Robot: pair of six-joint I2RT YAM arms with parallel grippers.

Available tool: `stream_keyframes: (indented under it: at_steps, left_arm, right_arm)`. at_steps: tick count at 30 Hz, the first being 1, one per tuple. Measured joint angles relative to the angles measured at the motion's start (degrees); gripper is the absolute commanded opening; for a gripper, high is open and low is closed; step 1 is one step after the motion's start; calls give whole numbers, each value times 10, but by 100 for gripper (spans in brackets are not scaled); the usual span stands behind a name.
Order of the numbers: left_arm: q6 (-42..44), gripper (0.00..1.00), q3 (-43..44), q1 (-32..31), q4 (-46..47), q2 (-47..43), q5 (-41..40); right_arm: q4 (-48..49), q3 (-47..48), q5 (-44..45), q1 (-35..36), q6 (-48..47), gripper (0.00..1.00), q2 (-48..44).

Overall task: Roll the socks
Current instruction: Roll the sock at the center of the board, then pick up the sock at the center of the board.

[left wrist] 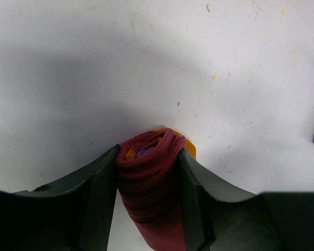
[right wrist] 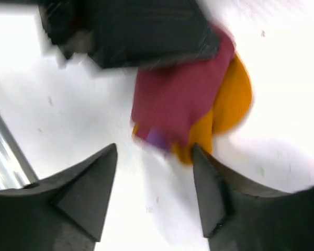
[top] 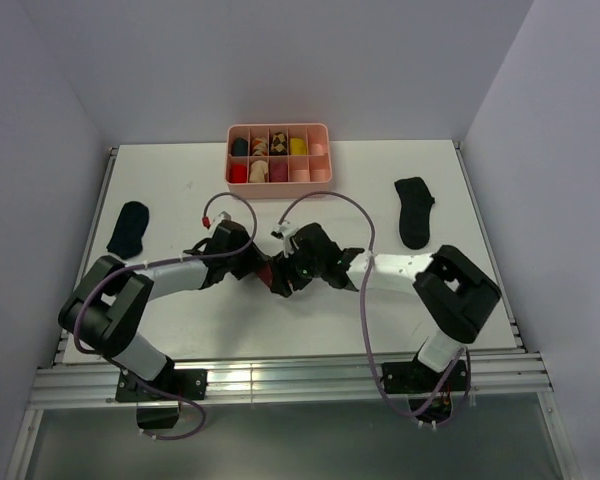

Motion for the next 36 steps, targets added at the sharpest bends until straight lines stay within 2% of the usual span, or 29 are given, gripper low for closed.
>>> stream_keyframes:
  at_steps: [1,4,9,13,20,26,32,36]
  left_arm:
    - [7,50,10,-3,-12,5,-2]
    - [30,51,49,-12,-58,22,-15]
    - [68,51,109,-23,-128,49,-26]
    - [93,52,141,-26,-163,67,-25]
    - [125,52,182,-32,-201,95,-20]
    - [139,53,200,-35,-219,107,-16]
    - [149,53,209,-36,-225,115,-12]
    - [156,53,210,-36,-226,116,-10]
  right_arm:
    - [-1,-15,32,14,-2,81,-19]
    - [-1,-49,144,64,-17,85,-73]
    - [28,-67,323,154,-71,88,-117]
    - [59,-67,419,210,-119,88,-108]
    - [84,-43,520,246,-184,88,-10]
    - [92,-14,565,259,-216,86,60]
    - [103,18,605,260,-227,78,110]
    - [112,29,631,260,-227,67,130]
